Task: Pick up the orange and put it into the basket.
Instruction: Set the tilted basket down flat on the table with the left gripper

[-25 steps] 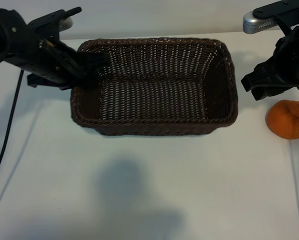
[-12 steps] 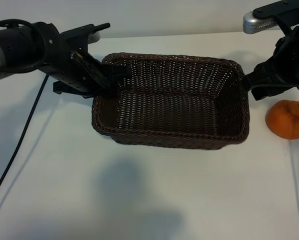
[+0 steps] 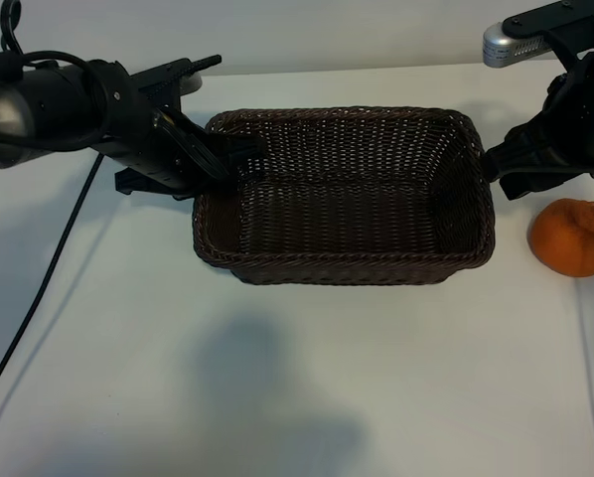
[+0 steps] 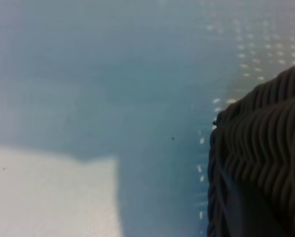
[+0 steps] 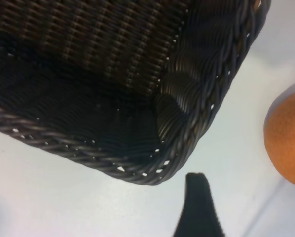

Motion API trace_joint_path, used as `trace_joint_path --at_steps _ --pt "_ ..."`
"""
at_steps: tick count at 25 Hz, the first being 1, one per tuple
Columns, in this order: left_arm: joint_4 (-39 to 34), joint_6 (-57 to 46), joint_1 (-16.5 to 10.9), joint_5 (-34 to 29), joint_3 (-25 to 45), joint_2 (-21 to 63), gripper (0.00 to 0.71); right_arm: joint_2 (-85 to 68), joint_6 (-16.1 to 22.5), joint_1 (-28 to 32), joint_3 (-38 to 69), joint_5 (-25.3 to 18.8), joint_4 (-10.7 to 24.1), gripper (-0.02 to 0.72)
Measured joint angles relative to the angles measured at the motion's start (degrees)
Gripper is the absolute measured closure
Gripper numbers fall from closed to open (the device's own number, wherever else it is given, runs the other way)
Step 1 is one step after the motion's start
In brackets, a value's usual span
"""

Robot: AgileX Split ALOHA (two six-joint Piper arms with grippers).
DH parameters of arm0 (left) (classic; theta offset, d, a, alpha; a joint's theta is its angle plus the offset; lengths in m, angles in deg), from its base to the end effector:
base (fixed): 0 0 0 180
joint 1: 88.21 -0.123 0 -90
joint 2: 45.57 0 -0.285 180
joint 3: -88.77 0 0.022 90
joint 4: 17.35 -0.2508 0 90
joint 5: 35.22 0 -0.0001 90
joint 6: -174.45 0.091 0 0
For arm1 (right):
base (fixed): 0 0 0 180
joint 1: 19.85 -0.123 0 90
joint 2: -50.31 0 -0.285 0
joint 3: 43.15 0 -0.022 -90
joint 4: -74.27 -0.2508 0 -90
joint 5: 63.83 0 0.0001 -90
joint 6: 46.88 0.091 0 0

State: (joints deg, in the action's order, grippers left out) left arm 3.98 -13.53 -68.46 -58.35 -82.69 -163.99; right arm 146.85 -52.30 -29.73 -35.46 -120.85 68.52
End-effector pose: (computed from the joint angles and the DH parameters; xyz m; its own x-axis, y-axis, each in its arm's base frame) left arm 0.3683 -0.1461 0.1635 -0.8997 -0.1663 -0.4036 -0.0161 0.9366 -0.3501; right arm 0.3043 0.0608 0.2800 -0.9235 -0.2011 -0.3265 -0.2347 0.9698 0.0666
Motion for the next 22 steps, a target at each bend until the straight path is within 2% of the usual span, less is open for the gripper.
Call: trace_joint_path --at_steps 17,20,22 --pt "1.5 -1.4 0.1 1.1 0.0 -1.6 0.553 0.0 0.0 0.0 0.0 0.0 0.0 0.208" --pt "1.7 -1.4 0.1 0.8 0.0 -1.6 0.495 0.0 0.0 0.0 0.0 0.0 0.0 0.208" --pt "1.8 -1.4 0.1 0.6 -0.1 -1.6 0.394 0.0 0.0 0.0 0.0 0.0 0.0 0.208"
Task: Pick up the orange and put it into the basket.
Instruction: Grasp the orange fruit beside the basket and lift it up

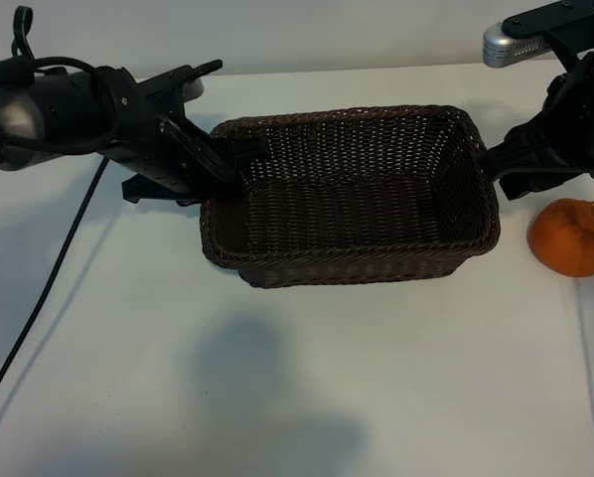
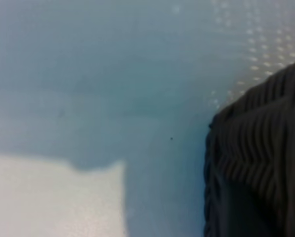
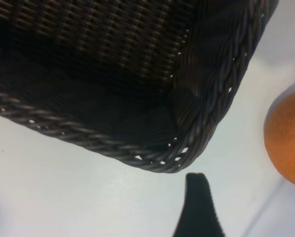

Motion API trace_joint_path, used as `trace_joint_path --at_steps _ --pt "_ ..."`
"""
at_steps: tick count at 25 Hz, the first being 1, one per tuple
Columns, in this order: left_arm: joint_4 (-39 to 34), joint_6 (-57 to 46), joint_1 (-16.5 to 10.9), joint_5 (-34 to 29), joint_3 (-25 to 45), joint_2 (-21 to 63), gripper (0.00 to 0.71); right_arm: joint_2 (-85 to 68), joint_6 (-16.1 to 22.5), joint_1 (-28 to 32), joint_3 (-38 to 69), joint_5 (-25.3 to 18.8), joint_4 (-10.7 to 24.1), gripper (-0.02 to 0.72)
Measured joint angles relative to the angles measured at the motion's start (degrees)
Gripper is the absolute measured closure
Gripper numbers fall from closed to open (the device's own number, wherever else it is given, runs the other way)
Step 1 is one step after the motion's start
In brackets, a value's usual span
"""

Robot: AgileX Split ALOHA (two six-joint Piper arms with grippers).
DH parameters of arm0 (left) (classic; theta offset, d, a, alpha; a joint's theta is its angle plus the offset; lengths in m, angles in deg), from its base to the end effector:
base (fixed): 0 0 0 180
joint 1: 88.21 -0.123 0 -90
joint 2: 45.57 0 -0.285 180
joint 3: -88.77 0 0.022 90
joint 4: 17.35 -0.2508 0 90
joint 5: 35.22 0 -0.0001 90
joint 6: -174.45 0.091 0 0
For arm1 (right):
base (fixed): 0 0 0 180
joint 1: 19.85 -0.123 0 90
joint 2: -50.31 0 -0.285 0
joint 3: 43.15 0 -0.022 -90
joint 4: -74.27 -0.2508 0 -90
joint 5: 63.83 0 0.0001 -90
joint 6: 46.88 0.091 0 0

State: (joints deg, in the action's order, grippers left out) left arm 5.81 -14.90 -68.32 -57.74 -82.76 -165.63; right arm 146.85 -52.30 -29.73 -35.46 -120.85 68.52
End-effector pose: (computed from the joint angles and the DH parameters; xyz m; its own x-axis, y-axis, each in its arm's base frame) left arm 0.3699 -0.1485 0.1532 -0.9042 -0.2129 -0.3702 -0.0654 0.9256 -0.3728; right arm 0.3043 0.0608 0.2800 -0.9235 -0.2011 -0.3265 -0.2347 0.9698 0.0666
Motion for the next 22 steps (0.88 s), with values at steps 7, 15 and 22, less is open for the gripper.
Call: trace_joint_path --at_steps 7,15,22 --pt "-1.0 0.0 0.0 -3.2 -0.4 1.9 0.030 0.0 0.0 0.0 0.0 0.0 0.0 0.208" --pt "-5.9 -0.1 0.0 -7.9 -0.4 9.5 0.035 0.0 0.0 0.0 0.0 -0.1 0.0 0.208" --pt "-11.0 -0.2 0.0 -13.1 -2.0 14.5 0.063 0.0 0.0 0.0 0.0 -0.1 0.0 0.208"
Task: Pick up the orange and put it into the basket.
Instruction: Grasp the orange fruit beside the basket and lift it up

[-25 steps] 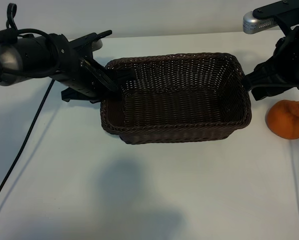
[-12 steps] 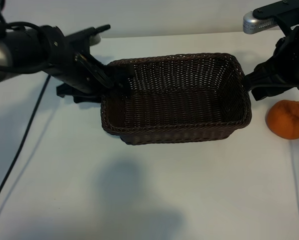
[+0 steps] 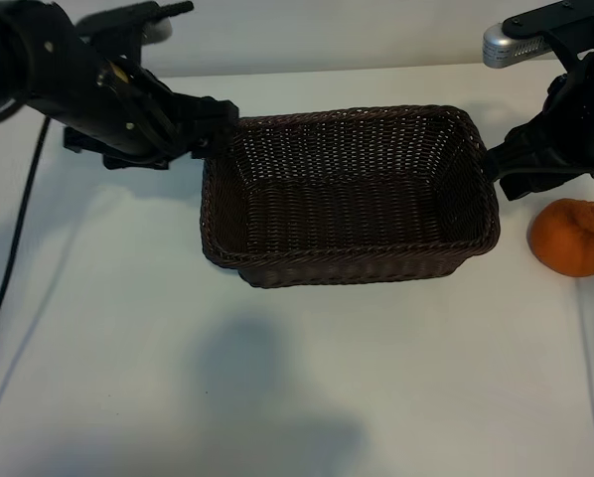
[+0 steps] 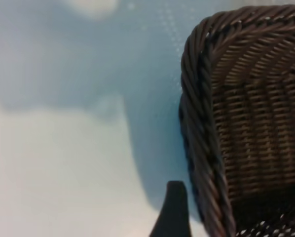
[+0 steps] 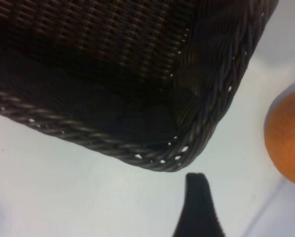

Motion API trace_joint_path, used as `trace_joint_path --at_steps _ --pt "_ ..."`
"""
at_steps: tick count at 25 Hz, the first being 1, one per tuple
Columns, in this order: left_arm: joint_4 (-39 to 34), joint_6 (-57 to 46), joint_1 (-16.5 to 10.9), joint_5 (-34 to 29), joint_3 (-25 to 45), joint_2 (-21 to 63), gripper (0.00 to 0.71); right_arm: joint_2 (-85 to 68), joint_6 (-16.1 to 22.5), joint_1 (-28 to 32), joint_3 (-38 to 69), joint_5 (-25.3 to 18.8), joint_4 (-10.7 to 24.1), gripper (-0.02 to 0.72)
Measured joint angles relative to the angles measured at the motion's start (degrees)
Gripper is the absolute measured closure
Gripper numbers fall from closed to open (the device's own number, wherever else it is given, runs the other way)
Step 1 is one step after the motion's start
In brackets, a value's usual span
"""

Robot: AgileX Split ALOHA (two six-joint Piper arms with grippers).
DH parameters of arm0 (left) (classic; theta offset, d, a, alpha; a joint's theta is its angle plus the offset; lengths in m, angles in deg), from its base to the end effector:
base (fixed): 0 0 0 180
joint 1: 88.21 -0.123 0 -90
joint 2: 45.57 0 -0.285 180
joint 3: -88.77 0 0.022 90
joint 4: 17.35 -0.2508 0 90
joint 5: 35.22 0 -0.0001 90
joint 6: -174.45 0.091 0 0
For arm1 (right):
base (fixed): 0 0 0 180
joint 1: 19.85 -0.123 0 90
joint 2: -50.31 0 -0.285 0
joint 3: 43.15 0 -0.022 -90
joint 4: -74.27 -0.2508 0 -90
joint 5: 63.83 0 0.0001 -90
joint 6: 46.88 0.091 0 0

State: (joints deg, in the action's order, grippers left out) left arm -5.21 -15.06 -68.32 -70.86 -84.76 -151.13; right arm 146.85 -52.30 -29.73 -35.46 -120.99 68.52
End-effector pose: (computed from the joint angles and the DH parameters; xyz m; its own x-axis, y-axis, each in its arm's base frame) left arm 0.3406 -0.1351 0.2480 -0.8774 -0.0336 -0.4786 0.1151 0.9537 -0.2778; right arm 0.3041 0.0607 0.2799 -0.9243 -0.2015 -0.3242 -0.2348 0.9697 0.0668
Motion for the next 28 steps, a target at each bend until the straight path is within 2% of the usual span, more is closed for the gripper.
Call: trace_joint_path --at_steps 5,13,17,21,28 --pt "-4.9 -1.4 0.0 -8.1 -5.2 0.4 0.084 0.0 0.0 0.0 0.0 0.0 0.0 0.208" --pt "-17.0 -4.8 0.0 -17.0 -12.2 0.4 0.114 0.0 0.0 0.0 0.0 -0.4 0.0 0.208" --pt "-18.5 -2.5 -1.5 -19.9 -13.9 1.5 0.114 0.0 0.0 0.0 0.0 -0.5 0.0 0.208" --pt "-16.0 0.4 -6.8 -20.9 -14.2 5.0 0.114 0.0 0.0 0.0 0.0 -0.7 0.0 0.208" --pt "-15.0 8.0 -22.8 -25.6 -14.4 13.5 0.115 0.0 0.0 0.0 0.0 -0.8 0.0 0.208"
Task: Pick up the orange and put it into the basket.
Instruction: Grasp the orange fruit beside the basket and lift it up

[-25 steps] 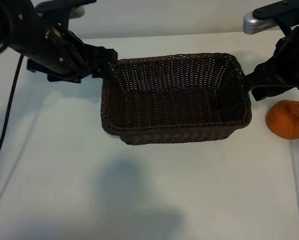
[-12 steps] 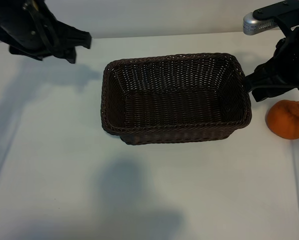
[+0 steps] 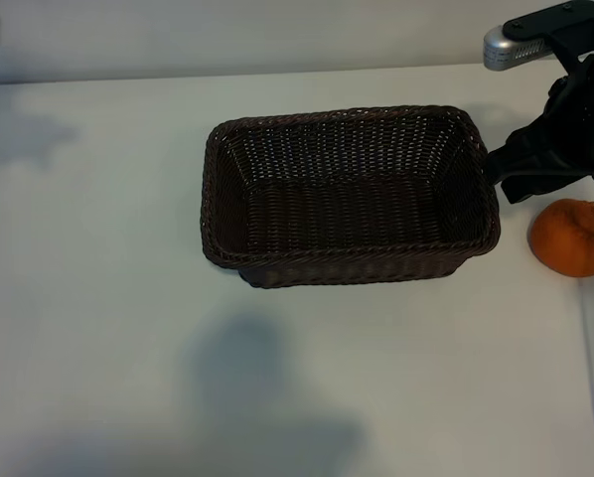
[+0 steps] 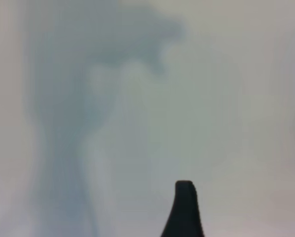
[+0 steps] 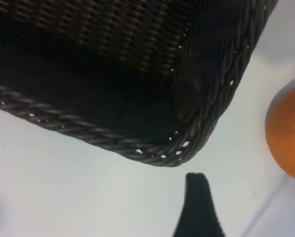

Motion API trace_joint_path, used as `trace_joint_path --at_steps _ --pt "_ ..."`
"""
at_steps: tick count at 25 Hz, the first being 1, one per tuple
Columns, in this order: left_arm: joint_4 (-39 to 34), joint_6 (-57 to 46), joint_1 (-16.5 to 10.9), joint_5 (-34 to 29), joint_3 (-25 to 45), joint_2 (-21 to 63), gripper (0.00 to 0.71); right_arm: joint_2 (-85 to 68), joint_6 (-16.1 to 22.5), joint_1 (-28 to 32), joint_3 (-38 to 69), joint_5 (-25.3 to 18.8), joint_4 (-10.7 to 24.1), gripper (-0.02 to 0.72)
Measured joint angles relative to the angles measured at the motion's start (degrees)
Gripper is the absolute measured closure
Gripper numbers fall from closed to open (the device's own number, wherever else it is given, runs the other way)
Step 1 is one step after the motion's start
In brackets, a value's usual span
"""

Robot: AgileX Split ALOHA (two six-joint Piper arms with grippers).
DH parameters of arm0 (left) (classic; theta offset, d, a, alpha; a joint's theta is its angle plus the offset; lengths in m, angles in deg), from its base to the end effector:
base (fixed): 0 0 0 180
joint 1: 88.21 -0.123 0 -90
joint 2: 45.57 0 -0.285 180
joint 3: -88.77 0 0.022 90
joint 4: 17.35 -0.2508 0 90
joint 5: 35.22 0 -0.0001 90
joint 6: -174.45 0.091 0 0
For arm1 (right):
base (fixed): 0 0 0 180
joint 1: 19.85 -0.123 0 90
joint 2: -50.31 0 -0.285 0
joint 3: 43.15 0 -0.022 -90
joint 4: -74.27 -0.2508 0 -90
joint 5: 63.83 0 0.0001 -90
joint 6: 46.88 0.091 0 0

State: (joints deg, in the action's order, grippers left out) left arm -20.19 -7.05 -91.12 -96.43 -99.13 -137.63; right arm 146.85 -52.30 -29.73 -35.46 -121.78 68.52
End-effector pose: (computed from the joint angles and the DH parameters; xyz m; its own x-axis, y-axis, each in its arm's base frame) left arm 0.3085 0.0196 0.3804 -0.8213 -0.0440 -0.5688 -0.0773 0.9964 0.0344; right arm 0.3029 0.0606 0.2795 -0.9283 -0.2034 -0.3113 -0.2352 0.9696 0.0680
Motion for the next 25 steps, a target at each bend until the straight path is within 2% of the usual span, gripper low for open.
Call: trace_joint_path --at_steps 2,4,6,14,19,21,25 --pt "0.2 1.5 -4.0 -1.1 0.0 2.3 0.115 0.0 0.0 0.0 0.0 0.0 0.0 0.208" --pt "1.9 2.8 -6.3 -1.6 0.0 4.4 0.115 0.0 0.0 0.0 0.0 0.0 0.0 0.208" --pt "4.0 4.7 -7.5 -1.8 0.0 6.0 0.116 0.0 0.0 0.0 0.0 0.0 0.0 0.208" --pt "11.2 9.6 -7.7 -2.9 2.4 16.4 0.116 0.0 0.0 0.0 0.0 0.0 0.0 0.208" --pt "12.5 11.3 -7.7 1.8 11.9 29.2 0.116 0.0 0.0 0.0 0.0 0.0 0.0 0.208" --pt "12.5 11.7 -7.7 3.9 16.0 36.8 0.116 0.0 0.0 0.0 0.0 0.0 0.0 0.208" --pt "12.9 12.5 -7.7 5.0 21.8 47.1 0.116 0.0 0.0 0.0 0.0 -0.2 0.0 0.208"
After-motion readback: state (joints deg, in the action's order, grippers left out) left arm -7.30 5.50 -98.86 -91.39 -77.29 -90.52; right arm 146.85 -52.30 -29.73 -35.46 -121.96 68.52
